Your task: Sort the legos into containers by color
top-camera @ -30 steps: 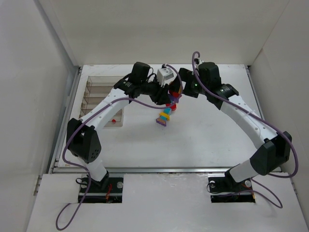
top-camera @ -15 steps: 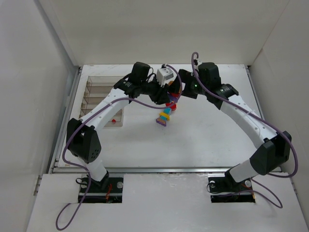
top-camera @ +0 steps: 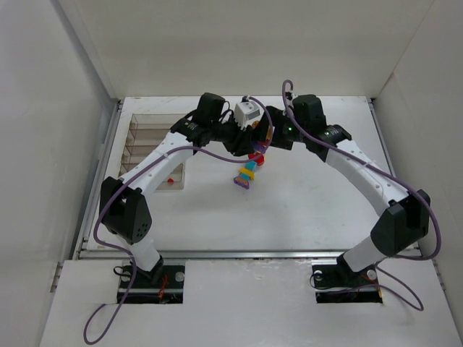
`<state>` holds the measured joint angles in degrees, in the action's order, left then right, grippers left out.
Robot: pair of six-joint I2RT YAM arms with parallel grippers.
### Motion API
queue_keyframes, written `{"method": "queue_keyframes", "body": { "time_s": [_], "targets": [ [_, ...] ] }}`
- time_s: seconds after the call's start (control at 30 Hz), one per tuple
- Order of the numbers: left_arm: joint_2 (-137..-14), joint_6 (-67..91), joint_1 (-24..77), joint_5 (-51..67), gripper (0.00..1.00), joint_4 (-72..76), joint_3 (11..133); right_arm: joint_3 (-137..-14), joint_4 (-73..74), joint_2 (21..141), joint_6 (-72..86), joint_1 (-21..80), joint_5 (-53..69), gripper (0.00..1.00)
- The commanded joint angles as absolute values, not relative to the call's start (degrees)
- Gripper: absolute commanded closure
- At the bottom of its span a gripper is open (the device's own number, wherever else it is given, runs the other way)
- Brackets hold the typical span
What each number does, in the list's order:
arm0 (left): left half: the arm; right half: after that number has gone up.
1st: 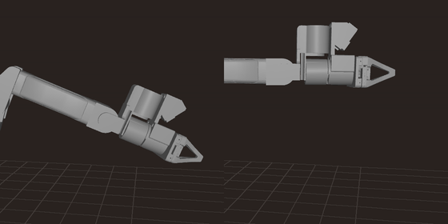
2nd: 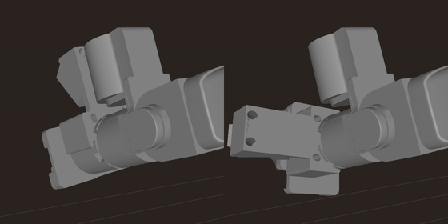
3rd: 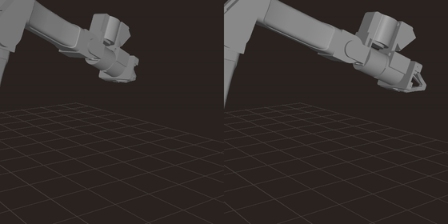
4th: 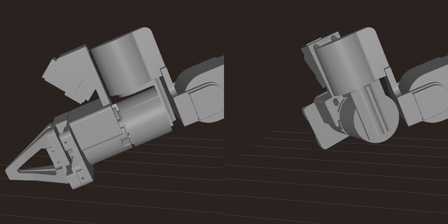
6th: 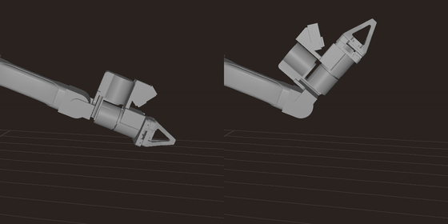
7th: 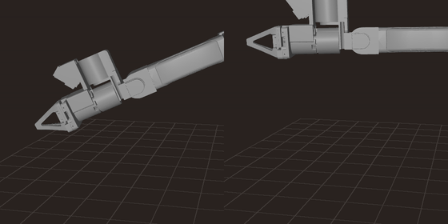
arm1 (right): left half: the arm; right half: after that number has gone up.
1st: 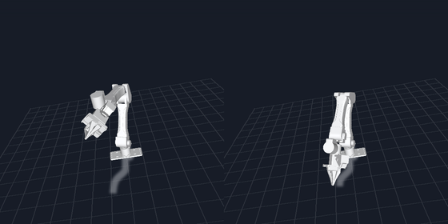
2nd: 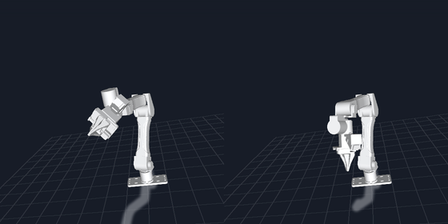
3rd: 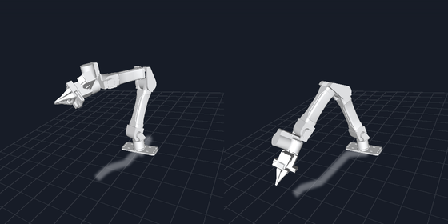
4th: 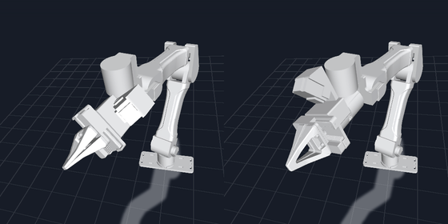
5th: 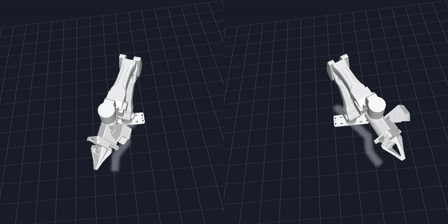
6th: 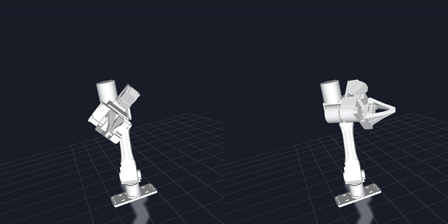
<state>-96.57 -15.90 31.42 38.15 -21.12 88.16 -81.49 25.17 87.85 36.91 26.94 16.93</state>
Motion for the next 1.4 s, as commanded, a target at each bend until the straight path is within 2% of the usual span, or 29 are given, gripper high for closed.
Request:
{"method": "queue_keyframes", "body": {
  "time_s": [0.0,0.07,0.1,0.17,0.2,0.3,0.33,0.4,0.83,1.37],
  "targets": [
    [-93.5,-16.3,31.6,39.0,1.0,-19.1,90.3,-81.1,25.0,88.6,36.4,27.1,18.2,0.11],
    [-93.5,-16.3,31.6,39.0,1.0,-19.1,90.3,-81.1,24.4,88.6,36.4,27.1,18.2,0.24],
    [-93.5,-16.3,31.6,39.0,1.0,-19.1,90.3,-81.1,24.3,88.6,36.4,27.1,18.2,0.42],
    [-93.5,-16.3,31.6,39.0,1.0,-19.1,90.3,-81.1,23.6,88.1,36.9,27.1,18.2,0.57],
    [-93.5,-16.3,31.6,39.0,1.0,-19.1,90.3,-81.1,23.0,88.1,36.9,27.1,18.2,0.7],
    [-94.0,-16.3,31.6,39.0,1.0,-19.7,90.3,-81.1,23.0,88.1,37.4,27.1,17.7,0.85],
    [-94.0,-16.3,31.6,39.0,1.0,-20.3,90.3,-81.1,23.0,88.1,37.4,27.1,16.9,0.93],
    [-94.0,-16.3,31.6,39.0,1.0,-20.8,90.3,-81.1,23.0,88.1,38.0,27.1,16.2,1.0],
    [-93.0,-21.5,31.6,36.6,1.0,-25.8,85.9,-82.3,25.2,82.7,39.0,26.0,2.2,1.0],
    [-92.5,-22.6,31.6,36.6,1.0,-27.3,83.5,-80.7,25.8,82.7,39.0,25.5,2.8,1.0]
  ]
}}
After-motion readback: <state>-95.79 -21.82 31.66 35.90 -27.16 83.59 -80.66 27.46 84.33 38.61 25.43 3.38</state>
